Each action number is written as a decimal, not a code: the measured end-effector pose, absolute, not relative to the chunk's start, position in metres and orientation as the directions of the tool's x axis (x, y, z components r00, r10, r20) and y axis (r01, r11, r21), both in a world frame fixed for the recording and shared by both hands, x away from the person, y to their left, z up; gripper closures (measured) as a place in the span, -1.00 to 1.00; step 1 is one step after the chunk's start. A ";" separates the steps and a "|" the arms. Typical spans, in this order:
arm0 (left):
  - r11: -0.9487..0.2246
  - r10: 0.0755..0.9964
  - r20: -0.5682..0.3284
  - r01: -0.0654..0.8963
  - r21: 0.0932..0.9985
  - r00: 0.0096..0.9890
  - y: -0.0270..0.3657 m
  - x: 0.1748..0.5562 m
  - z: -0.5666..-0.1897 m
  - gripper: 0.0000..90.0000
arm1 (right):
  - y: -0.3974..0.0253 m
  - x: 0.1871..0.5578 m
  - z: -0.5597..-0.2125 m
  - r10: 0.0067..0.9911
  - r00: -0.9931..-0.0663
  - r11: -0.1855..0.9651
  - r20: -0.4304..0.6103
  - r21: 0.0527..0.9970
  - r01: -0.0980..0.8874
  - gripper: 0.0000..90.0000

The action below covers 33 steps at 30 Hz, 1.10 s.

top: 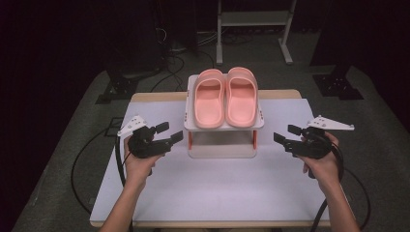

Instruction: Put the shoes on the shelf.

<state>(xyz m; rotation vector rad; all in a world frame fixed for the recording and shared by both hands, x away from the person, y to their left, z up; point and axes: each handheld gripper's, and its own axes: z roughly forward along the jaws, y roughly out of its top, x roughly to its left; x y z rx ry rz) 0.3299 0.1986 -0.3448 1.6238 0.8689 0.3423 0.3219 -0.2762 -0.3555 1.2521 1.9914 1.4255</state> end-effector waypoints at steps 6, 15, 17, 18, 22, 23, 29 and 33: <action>-0.021 0.699 -0.231 0.343 0.939 0.677 0.203 0.323 -0.353 -0.49 | -0.280 0.318 -0.368 0.832 -0.521 0.077 0.192 0.889 0.451 -0.37; -0.026 0.704 -0.223 0.337 0.941 0.674 0.208 0.311 -0.365 -0.53 | -0.283 0.307 -0.380 0.830 -0.524 0.076 0.190 0.892 0.445 -0.39; -0.029 0.704 -0.216 0.332 0.943 0.677 0.208 0.309 -0.367 -0.55 | -0.285 0.304 -0.382 0.830 -0.523 0.073 0.194 0.892 0.446 -0.39; -0.034 0.703 -0.211 0.329 0.944 0.679 0.208 0.308 -0.368 -0.55 | -0.285 0.304 -0.383 0.829 -0.525 0.074 0.190 0.895 0.440 -0.40; -0.050 0.705 -0.196 0.324 0.945 0.682 0.209 0.303 -0.373 -0.57 | -0.289 0.299 -0.389 0.833 -0.520 0.071 0.187 0.897 0.436 -0.41; -0.054 0.707 -0.194 0.325 0.944 0.680 0.209 0.302 -0.375 -0.57 | -0.289 0.297 -0.391 0.833 -0.518 0.067 0.192 0.896 0.440 -0.42; -0.032 0.713 -0.213 0.335 0.942 0.668 0.213 0.296 -0.387 -0.58 | -0.295 0.290 -0.402 0.837 -0.512 0.064 0.193 0.895 0.442 -0.44; -0.025 0.718 -0.222 0.343 0.939 0.660 0.216 0.291 -0.396 -0.58 | -0.299 0.284 -0.407 0.839 -0.506 0.054 0.198 0.897 0.440 -0.45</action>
